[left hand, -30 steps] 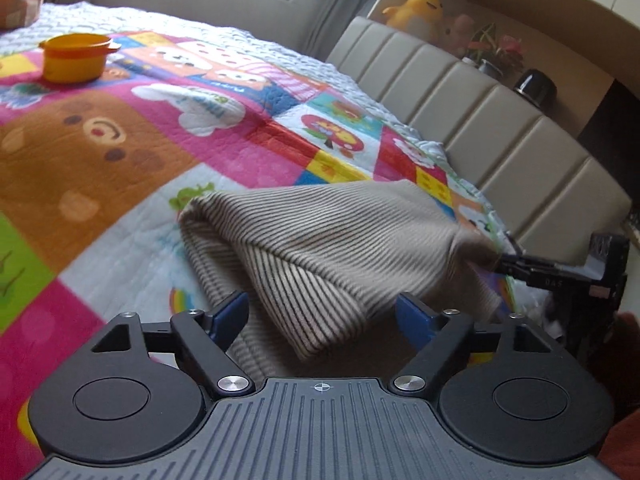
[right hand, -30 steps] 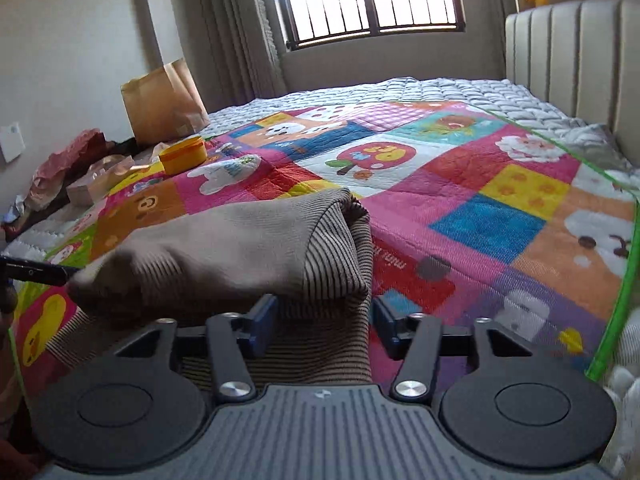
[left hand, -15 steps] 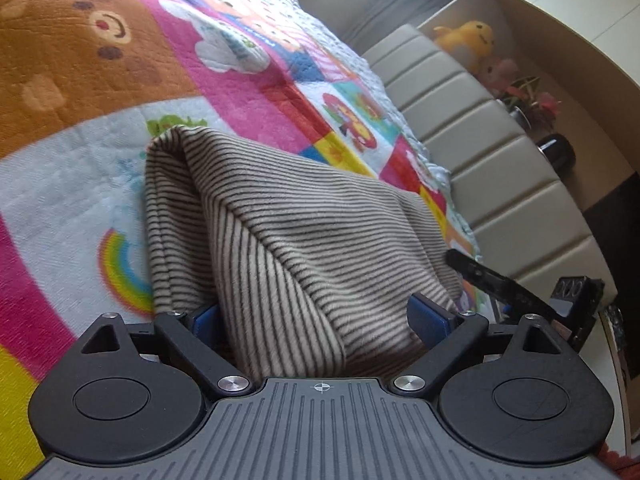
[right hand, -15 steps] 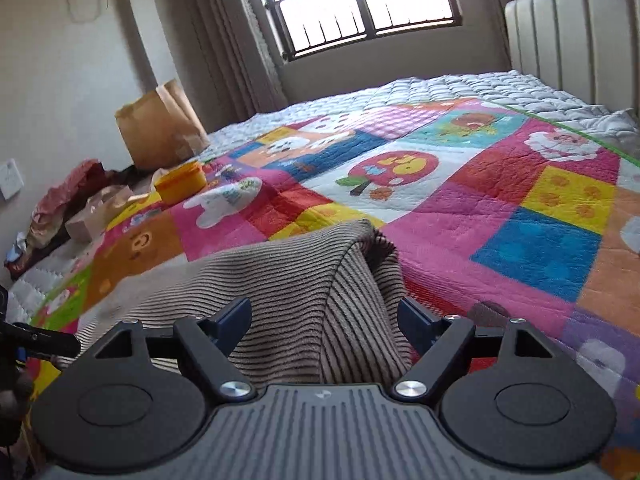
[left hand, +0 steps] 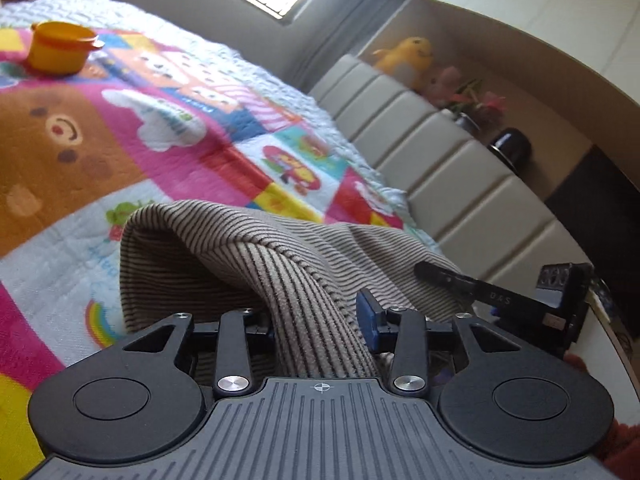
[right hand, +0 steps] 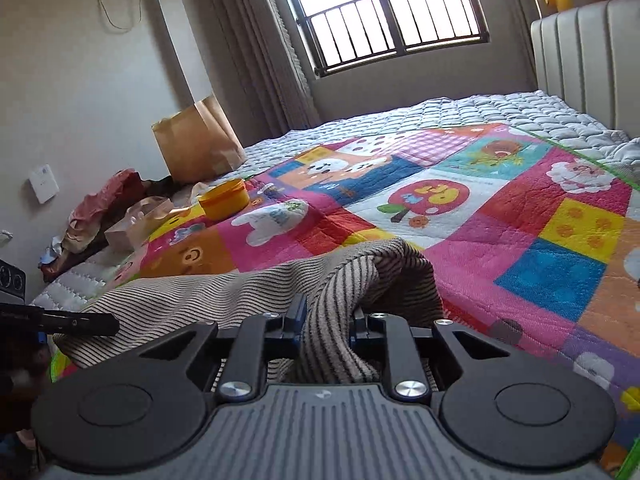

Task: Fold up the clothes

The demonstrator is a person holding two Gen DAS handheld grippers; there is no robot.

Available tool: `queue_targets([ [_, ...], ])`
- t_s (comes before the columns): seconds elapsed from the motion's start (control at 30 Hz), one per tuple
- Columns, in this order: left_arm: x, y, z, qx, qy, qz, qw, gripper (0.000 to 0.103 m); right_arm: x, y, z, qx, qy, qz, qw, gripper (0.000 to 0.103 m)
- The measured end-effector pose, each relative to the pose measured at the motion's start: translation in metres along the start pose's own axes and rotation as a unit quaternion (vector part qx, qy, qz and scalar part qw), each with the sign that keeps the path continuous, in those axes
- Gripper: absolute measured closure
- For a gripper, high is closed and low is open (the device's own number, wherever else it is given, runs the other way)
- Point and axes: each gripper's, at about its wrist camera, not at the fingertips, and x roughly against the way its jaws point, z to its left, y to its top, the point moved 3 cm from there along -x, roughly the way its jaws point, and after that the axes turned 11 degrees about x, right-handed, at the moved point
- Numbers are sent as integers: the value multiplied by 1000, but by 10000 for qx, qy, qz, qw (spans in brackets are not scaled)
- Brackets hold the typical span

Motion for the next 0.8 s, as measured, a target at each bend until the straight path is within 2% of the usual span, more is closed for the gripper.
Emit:
queue_targets([
  [0.07,0,-13,2,-6,140,76,9999,62,5,-6,-2,-70,-85,43,9999,84],
  [0.17,-10,-30,18,73,700,199,9973,62,-15,-30,-10,-44,-438,363,9984,82],
  [0.23,-15,-39,29,93,1197,245,9925,56,-23,-42,-15,-68,-557,419,9975,70],
  [0.27,-13,-41,32,110,1283,232,9914,53,-24,-46,-17,-105,-569,378,9976,69],
  [0.33,-5,-39,31,164,1287,166,9914,44,-23,-48,-18,-108,-623,341,9974,60],
  [0.37,-1,-38,30,172,1300,127,9913,36,-21,-48,-18,-82,-663,341,9972,56],
  [0.4,4,-36,26,117,1351,73,9907,30,-20,-48,-18,-54,-702,344,9969,42],
  [0.43,8,-34,22,83,1391,33,9902,28,-18,-48,-18,-17,-742,365,9966,35],
  [0.47,12,-33,18,56,1408,-1,9900,25,-16,-48,-19,20,-782,387,9962,33],
  [0.57,22,-35,1,106,962,68,9953,19,-9,-44,-23,-33,-792,366,9962,26],
  [0.63,23,-40,-13,170,508,242,9983,13,-4,-36,-25,-66,-783,252,9966,18],
  [0.67,21,-43,-19,203,334,348,9986,11,-2,-30,-26,-61,-771,178,9968,17],
  [0.73,9,-53,-28,427,-38,741,9963,11,-2,-16,-27,13,-760,53,9971,15],
  [0.8,-7,-62,-28,562,-165,1024,9930,10,-6,-3,-24,217,-787,-3,9967,9],
])
